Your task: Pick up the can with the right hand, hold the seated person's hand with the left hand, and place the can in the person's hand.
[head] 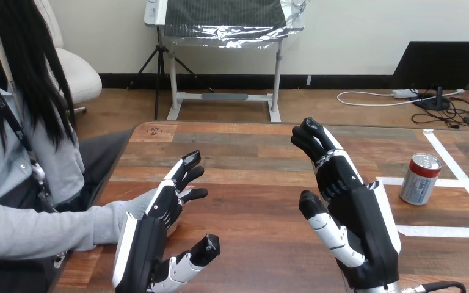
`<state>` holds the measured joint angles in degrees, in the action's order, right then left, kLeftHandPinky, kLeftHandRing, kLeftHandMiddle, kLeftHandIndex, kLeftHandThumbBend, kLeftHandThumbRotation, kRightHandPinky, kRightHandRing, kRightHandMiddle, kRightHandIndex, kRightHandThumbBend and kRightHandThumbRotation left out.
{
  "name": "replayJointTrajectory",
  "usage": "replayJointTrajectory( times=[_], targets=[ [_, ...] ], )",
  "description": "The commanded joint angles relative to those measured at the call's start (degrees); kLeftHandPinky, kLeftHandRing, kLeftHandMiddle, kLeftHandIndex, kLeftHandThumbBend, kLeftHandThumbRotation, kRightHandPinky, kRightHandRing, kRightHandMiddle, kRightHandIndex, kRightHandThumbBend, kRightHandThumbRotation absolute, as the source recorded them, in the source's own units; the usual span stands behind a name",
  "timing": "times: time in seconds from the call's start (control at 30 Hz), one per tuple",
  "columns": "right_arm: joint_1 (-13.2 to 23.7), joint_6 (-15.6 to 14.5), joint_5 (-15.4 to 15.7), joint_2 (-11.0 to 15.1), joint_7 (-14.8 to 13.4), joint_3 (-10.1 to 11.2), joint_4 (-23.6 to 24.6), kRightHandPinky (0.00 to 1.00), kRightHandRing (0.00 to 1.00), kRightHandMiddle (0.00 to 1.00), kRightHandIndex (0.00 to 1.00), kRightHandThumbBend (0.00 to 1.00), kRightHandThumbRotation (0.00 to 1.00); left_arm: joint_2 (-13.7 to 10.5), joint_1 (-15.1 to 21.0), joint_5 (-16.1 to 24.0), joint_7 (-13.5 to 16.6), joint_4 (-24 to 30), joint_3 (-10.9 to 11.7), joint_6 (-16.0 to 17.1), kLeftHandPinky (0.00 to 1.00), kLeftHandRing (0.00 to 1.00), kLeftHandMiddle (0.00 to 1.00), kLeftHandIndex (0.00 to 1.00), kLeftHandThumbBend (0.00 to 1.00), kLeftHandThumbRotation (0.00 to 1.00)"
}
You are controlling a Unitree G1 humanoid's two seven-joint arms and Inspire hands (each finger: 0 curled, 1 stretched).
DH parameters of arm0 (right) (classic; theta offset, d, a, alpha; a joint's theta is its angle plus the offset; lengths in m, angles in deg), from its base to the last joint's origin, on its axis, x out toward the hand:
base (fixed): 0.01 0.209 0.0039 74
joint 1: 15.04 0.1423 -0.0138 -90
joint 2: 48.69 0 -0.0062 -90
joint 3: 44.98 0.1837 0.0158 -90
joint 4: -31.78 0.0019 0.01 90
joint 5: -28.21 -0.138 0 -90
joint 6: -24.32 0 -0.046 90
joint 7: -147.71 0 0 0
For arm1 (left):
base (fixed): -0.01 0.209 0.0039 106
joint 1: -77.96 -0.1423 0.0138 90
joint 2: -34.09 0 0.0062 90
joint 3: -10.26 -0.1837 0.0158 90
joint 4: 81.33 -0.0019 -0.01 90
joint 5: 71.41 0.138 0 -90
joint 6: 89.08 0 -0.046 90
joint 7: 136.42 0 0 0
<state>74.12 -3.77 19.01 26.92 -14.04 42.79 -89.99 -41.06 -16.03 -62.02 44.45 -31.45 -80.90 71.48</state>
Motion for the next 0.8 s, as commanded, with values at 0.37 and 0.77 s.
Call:
replayJointTrajectory(
  times=[0.37, 0.77],
  targets=[
    [3.14, 1.24, -0.50, -0.53, -0.12, 0.32, 0.68, 0.98, 0.90, 0.89, 0.91, 0.62, 0.60, 0.01, 2.49, -0.26, 0.29, 1.43, -0.21, 0.54, 0.76, 0.88, 0.91, 0.88, 1.00, 0.78],
    [3.29, 0.63, -1.35, -0.65, 0.33, 0.06, 0.69, 0.98, 0.91, 0.90, 0.91, 0.64, 0.60, -0.27, 2.96, -1.12, -0.11, 0.62, -0.32, 0.84, 0.76, 0.88, 0.92, 0.89, 1.00, 0.78]
  ],
)
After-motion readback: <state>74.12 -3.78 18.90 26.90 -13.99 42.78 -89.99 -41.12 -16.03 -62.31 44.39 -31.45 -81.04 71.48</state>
